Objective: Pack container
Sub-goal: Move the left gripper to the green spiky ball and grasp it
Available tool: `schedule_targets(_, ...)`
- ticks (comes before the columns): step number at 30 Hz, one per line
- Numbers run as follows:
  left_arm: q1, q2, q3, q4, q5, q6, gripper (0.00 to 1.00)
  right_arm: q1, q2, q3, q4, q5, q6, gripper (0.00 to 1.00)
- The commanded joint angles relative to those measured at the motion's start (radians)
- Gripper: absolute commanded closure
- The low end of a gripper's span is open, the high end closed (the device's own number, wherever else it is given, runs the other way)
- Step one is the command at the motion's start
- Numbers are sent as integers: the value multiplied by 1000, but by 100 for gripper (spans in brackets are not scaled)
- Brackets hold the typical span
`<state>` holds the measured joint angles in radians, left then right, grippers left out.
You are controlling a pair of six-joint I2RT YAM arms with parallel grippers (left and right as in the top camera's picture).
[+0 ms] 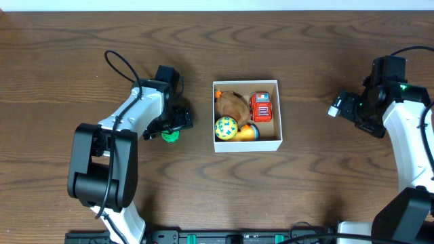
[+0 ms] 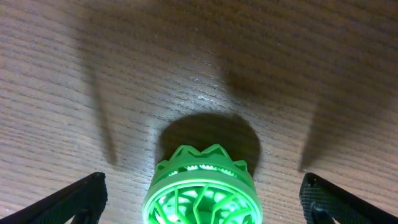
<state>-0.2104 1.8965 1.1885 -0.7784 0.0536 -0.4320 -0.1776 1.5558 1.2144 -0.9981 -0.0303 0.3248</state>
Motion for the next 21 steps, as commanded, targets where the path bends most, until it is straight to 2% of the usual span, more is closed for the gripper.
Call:
schedule_targets(1, 3, 8, -5, -3, 11, -11, 6, -5, 1, 0, -1, -4, -16, 1)
schedule_targets(5, 3, 8, -5, -12, 37, -11, 10, -5, 1, 0, -2, -4, -16, 1)
schedule_targets(9, 3, 8, -6, -26, 41, -11, 24, -5, 1, 0, -1, -4, -16, 1)
schedule_targets(21, 2, 8, -7, -51, 41, -11, 38, -5, 1, 0, -1, -4, -16, 1)
